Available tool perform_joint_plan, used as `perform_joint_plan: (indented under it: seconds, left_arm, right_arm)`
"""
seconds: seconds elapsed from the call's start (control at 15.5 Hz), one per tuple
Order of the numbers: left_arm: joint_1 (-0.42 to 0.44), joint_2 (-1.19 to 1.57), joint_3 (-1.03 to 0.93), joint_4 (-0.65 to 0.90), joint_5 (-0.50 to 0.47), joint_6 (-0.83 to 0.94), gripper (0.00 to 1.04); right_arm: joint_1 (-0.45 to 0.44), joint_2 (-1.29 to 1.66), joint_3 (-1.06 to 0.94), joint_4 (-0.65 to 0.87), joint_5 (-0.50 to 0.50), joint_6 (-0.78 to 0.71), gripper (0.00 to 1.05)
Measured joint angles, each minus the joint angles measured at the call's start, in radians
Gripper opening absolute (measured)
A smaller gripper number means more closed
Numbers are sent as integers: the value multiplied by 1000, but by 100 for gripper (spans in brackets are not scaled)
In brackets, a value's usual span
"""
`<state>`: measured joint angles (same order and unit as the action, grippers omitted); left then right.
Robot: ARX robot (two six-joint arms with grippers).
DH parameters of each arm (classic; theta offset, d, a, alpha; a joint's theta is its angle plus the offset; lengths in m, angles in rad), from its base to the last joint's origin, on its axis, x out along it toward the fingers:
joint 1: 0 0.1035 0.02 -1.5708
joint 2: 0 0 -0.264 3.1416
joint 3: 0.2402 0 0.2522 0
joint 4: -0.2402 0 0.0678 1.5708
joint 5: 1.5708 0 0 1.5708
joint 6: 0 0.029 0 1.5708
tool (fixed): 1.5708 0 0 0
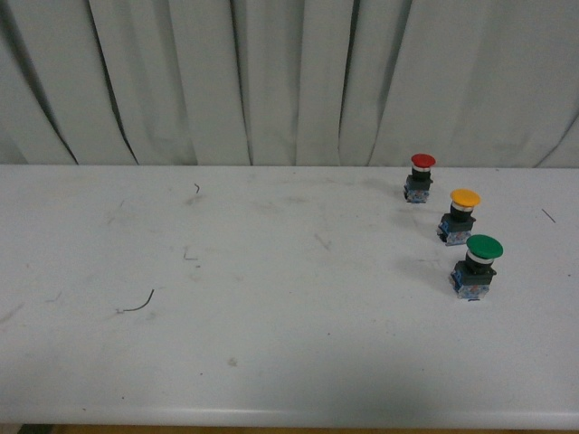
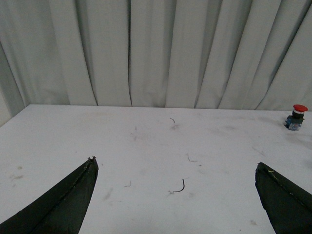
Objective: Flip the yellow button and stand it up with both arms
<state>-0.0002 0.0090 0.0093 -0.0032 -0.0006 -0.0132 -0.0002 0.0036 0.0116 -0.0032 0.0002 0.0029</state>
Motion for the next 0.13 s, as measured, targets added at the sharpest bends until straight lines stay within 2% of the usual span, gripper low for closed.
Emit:
perform_joint_plan:
  seconds: [0.13]
  left_arm:
    - [0, 0, 0, 0, 0, 0, 98]
  right_arm:
    - [0, 0, 0, 0, 0, 0, 98]
